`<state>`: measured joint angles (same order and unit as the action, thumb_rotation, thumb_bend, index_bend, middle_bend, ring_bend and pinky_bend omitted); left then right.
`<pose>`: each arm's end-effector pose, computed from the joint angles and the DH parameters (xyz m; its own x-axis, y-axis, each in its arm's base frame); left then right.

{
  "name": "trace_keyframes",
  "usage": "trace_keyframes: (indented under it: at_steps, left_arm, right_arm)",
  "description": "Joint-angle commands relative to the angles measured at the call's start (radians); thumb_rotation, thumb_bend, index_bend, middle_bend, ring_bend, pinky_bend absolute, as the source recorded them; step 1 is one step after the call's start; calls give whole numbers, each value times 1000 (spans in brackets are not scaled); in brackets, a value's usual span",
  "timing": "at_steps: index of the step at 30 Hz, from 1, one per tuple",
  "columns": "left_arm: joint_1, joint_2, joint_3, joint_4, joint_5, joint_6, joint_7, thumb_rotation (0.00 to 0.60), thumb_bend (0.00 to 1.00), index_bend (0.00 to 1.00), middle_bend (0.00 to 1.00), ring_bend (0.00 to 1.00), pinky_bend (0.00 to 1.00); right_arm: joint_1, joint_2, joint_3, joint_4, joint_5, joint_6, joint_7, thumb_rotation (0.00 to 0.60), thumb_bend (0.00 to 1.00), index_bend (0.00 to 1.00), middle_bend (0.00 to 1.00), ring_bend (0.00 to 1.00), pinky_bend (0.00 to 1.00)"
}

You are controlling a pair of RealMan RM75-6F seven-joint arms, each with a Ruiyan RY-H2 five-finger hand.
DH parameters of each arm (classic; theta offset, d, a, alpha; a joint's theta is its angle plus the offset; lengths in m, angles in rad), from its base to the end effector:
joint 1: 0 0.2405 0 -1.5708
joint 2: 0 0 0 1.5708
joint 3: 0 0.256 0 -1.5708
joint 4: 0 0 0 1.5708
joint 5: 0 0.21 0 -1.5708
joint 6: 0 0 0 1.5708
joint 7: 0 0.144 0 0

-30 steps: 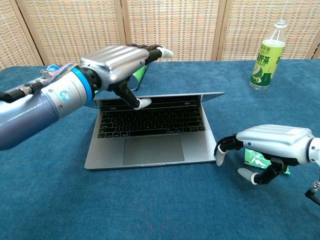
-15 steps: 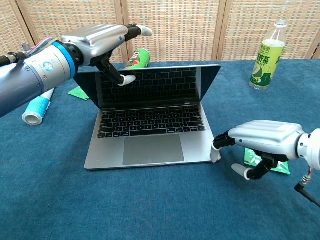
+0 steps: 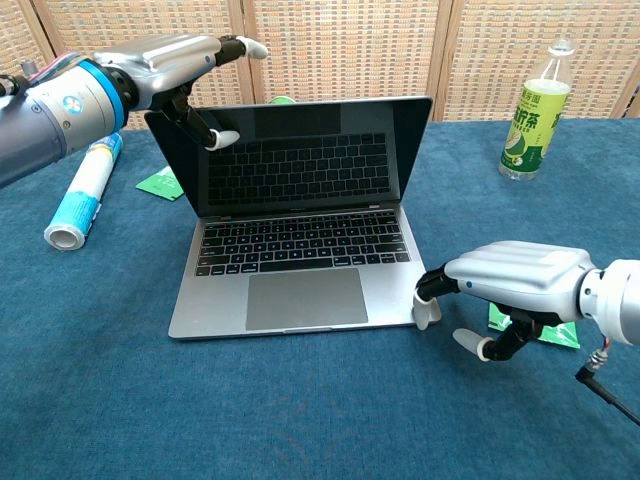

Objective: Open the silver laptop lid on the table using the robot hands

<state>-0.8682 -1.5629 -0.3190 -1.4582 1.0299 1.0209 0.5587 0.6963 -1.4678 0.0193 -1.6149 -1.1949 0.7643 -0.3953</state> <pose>-0.0855 0.3897 0.0139 0.5094 0.0214 0.8603 0.7984 -0.3849 -0.4631 -0.1741 -0.2743 -0.0426 0.5971 -0.4764 0.6454 -0.7779 -0.5402 0.3210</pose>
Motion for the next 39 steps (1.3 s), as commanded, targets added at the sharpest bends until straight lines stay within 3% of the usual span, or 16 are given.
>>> trace_keyframes:
  at_steps: [1,14,32,39]
  left_arm:
    - [-14,12,-7,14,-21,-12,10,600,343,0,0,0,0]
    - [-54,20,-11,79,-42,-33,12,600,342,0,0,0,0]
    - [-151,-7,-39,284,-52,-134,-79,600,342,0,0,0,0]
    - [-152,1,-24,286,-51,-137,-97,600,342,0,0,0,0]
  right_arm:
    - [2,1,-3,-2,4,3,-5,600,722,385,352,226,280]
    - [9,-3,-16,-1,11,15,-22,600,720,397,372,228,281]
    - [40,-9,-20,0,53,2,-53,600,720,409,384,228,281]
    - [42,-1,-25,-23,63,21,-66,600,719,410,386,230,282]
